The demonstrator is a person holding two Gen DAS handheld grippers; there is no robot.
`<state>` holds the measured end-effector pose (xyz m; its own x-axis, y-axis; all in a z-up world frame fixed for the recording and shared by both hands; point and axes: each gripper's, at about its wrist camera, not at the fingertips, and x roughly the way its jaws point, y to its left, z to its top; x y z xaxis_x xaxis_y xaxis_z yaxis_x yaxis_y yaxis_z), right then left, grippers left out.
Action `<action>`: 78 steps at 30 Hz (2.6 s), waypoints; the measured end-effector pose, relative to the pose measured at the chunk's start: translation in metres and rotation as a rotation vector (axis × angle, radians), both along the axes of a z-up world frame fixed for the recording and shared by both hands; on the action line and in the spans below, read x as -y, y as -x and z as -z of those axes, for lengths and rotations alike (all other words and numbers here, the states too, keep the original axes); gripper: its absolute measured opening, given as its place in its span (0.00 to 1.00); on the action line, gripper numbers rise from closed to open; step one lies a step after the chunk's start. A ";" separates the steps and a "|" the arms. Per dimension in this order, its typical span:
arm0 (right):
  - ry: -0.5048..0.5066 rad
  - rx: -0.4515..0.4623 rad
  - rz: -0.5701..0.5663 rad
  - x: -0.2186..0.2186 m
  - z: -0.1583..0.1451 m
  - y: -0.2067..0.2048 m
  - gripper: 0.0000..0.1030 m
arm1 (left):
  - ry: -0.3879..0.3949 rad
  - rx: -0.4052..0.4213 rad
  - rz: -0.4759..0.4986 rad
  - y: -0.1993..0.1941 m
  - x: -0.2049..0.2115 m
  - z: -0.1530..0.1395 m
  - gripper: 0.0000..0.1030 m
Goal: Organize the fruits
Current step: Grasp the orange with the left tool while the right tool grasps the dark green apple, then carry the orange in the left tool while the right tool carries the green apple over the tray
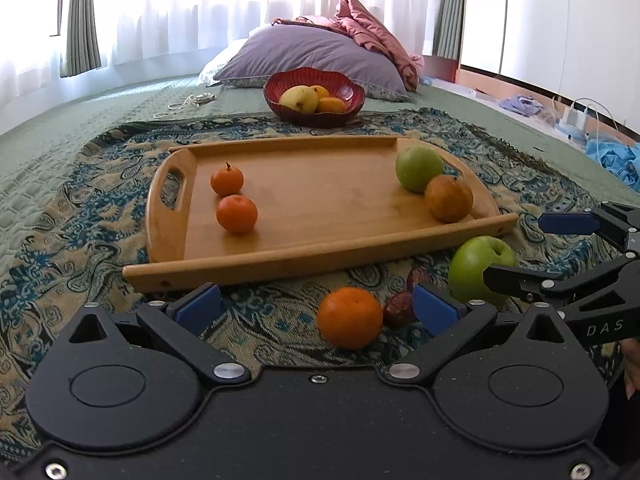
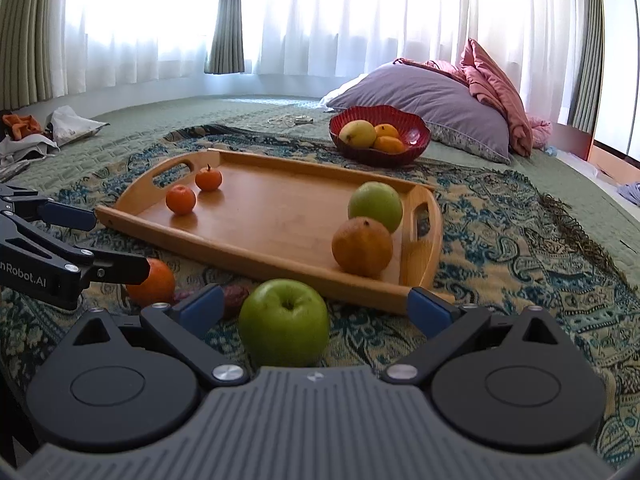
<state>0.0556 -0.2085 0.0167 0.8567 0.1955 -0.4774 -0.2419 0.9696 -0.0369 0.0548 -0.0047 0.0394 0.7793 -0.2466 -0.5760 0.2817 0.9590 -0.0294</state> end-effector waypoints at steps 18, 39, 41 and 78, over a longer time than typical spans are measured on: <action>-0.028 -0.043 -0.026 -0.014 0.018 0.003 0.82 | 0.059 -0.095 0.053 -0.002 0.007 0.018 0.50; -0.095 -0.062 0.023 -0.010 0.019 -0.004 0.57 | 0.073 -0.023 0.004 -0.006 0.005 0.011 0.35; -0.111 -0.064 0.028 -0.009 0.017 -0.006 0.57 | 0.081 -0.009 -0.007 -0.010 0.003 0.005 0.35; -0.023 -0.199 0.250 -0.005 -0.038 -0.234 0.57 | 0.039 -0.134 -0.242 -0.261 -0.034 -0.023 0.35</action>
<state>0.2899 -0.2031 0.0551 0.7697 0.0037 -0.6384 0.0034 0.9999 0.0100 0.3159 0.0294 0.0627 0.7358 -0.0872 -0.6716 0.0361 0.9953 -0.0896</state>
